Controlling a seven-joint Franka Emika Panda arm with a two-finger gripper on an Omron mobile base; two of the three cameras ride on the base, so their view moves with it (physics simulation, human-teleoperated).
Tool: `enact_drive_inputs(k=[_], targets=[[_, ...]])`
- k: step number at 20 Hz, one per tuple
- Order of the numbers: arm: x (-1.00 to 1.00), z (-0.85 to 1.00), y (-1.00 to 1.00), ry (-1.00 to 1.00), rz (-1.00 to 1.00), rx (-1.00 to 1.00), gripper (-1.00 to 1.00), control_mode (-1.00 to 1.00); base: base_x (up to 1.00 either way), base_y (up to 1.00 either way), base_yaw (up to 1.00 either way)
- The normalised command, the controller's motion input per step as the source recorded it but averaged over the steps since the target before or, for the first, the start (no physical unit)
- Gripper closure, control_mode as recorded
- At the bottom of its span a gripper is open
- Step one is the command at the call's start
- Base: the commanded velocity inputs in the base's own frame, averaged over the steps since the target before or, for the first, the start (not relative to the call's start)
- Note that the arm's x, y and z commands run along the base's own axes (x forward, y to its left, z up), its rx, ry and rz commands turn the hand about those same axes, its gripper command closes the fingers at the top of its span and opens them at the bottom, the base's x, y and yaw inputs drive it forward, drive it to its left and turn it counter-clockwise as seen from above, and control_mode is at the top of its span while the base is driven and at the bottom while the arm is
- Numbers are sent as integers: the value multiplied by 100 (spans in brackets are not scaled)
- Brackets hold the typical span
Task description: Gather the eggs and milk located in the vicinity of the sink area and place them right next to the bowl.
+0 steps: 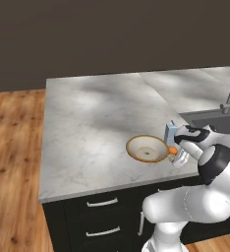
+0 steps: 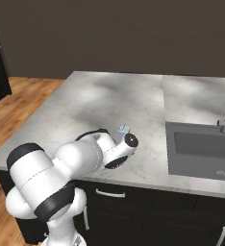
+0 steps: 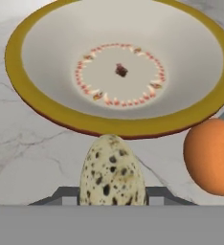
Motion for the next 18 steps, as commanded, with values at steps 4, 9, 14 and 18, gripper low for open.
enact_drive_inputs(k=[4, 9, 14, 18], targets=[[0, 0, 11, 0, 2, 0, -100, -100, 0, 0, 0], [0, 0, 0, 0, 1, 0, -100, -100, 0, 0, 0], [0, 0, 0, 0, 0, 0, -100, -100, 0, 0, 0], [0, 0, 0, 0, 0, 0, -100, -100, 0, 0, 0]])
